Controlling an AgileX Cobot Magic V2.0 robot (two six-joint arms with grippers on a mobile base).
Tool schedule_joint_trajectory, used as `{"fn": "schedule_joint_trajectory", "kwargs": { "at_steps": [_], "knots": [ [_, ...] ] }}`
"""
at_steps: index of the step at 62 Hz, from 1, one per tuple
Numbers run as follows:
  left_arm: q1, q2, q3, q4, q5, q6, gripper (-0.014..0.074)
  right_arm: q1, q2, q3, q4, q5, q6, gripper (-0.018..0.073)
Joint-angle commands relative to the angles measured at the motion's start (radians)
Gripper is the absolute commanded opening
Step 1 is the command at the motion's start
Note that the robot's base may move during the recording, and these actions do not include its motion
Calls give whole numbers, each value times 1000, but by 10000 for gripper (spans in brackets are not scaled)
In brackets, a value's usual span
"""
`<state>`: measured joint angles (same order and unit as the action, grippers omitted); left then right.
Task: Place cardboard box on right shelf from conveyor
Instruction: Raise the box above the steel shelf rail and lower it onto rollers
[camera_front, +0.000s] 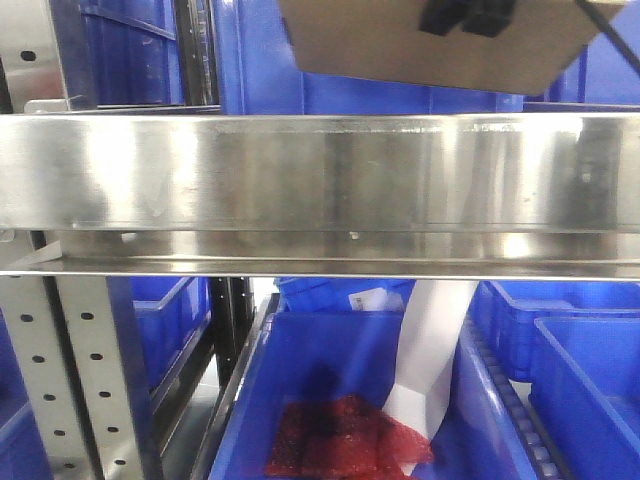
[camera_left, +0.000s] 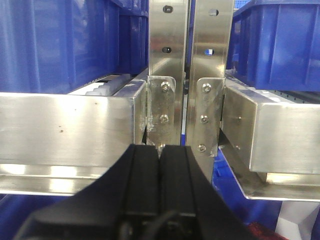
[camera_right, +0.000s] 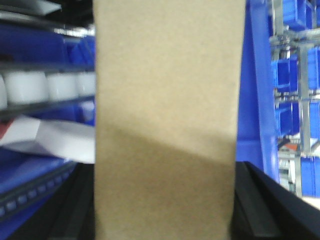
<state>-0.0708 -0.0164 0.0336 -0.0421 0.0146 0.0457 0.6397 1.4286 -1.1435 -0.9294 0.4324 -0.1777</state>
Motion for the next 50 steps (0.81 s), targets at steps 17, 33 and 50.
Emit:
{"fn": "schedule_joint_trajectory", "kwargs": {
  "at_steps": [17,33,50],
  "knots": [
    [-1,-6,6,-5,-87,0,-116,-1,-25,-33,-55,-17,7,78],
    [-1,-6,6,-5,-87,0,-116,2,-25,-33,-37,-17,8,556],
    [-1,-6,6,-5,-87,0,-116,13,-52,-30,-2,-28,7,611]
  ]
}}
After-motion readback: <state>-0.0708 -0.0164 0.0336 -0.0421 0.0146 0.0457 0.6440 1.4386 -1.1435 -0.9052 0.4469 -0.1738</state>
